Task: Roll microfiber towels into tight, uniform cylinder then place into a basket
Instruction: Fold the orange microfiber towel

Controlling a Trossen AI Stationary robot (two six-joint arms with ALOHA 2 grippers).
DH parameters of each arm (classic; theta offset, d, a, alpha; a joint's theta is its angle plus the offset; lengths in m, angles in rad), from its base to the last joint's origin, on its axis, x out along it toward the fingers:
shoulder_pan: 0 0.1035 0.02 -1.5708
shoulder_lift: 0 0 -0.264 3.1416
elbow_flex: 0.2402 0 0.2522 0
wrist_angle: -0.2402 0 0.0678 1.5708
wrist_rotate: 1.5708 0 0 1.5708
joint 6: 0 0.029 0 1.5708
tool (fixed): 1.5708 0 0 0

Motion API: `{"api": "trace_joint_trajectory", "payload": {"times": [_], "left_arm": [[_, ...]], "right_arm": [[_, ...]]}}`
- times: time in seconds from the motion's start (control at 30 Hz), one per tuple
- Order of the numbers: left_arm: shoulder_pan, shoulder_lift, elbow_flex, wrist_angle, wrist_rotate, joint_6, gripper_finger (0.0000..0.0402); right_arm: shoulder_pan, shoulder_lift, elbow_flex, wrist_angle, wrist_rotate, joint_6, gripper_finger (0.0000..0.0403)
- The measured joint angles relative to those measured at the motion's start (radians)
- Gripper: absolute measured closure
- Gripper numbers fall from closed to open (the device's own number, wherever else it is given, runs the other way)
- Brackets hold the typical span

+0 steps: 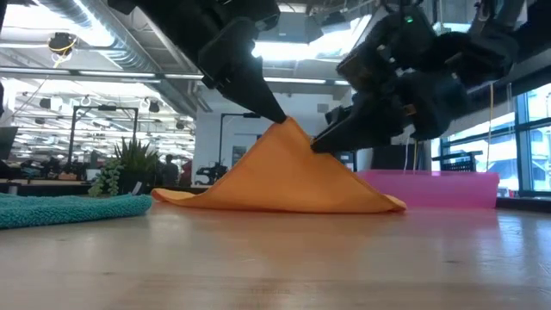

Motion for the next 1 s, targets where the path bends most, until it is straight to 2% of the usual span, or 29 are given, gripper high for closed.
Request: {"api": "trace_joint_trajectory", "payload": {"times": [0.17, 0.6, 1.0], "left_arm": [[-0.01, 0.0, 0.0, 0.0, 0.0, 0.0, 0.0401], [-0.025, -0.002, 0.0, 0.0, 0.0, 0.001, 0.0401], [-0.027, -0.089, 0.002, -0.032, 0.0, -0.003, 0.0401]], "right_arm": [[0.0, 0.024, 0.025, -0.004, 0.0, 0.002, 0.0293], [0.0, 0.023, 0.031, -0.157, 0.0, 0.06, 0.0293], [0.0, 0.023, 0.031, -0.169, 0.001, 0.06, 0.0293]]}}
